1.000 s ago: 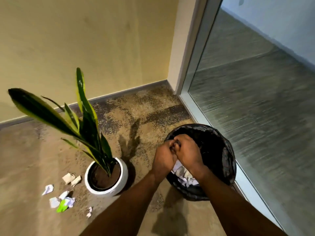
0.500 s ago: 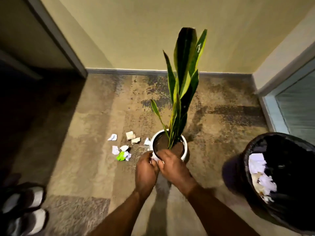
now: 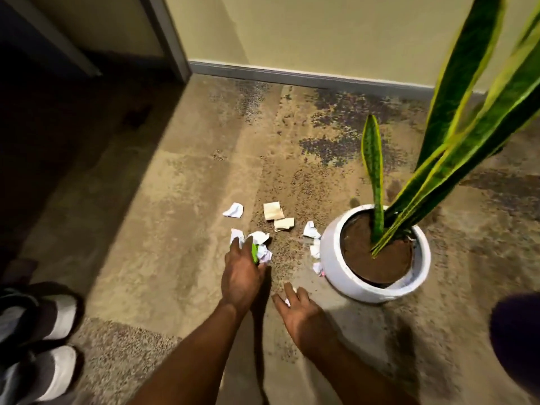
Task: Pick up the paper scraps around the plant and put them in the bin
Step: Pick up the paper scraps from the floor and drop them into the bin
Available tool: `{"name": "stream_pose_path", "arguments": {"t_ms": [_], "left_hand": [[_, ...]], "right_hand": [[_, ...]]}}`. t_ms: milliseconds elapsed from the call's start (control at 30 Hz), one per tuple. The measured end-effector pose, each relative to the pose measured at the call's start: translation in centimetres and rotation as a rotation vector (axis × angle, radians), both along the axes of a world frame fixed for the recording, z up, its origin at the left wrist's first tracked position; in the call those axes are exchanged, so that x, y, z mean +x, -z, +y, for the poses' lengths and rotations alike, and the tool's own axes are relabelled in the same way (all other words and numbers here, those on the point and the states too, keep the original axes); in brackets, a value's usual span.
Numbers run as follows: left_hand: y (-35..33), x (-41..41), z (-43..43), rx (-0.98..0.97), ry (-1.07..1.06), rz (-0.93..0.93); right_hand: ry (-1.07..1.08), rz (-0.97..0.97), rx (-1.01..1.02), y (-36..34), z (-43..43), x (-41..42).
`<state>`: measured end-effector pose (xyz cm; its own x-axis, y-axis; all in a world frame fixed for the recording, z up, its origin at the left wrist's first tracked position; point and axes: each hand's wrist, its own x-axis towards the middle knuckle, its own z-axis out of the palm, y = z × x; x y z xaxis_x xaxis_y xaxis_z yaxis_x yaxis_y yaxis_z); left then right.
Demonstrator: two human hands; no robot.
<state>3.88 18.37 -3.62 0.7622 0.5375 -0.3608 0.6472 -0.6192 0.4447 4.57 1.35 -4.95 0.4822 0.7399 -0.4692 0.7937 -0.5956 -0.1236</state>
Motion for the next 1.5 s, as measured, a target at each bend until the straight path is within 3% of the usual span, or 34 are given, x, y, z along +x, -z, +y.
{"name": "stream_pose_path", "arguments": {"t_ms": [133,300,400,600,1033,1367,1500], "left_hand": [[2.2,0.7,0.2,0.02,0.062,0.083],[2.2,0.6,-0.2,0.082,0.032,-0.042],[1.3,0.3,-0.4,0.052,0.03,-0.088],[0.1,0.1,-0.9,0.05,0.025,-0.158],[0.6,-1.3,-1.6,0.094,0.062,-0.125],[1.3,-1.4,-2.2,0.063,0.021,-0.173],[-0.5,-1.2,-2.9,0.049,-0.012,-0.203]], "right_hand": [[-0.083,-0.152,0.119,0.3,0.6,0.4],[0.063,-0.183,0.208,-1.0,1.0,1.2],[0.176,-0.206,0.122,-2.4,2.4,2.4],[0.177,-0.209,-0.071,-1.9,3.3,4.9],[0.232,-0.285,-0.14,0.0,0.0,1.9],[0.064,-0.304,0.014,-1.3,-2.3,2.9],[0.17,-0.192,0.13,-3.7,-2.3,2.6]]}}
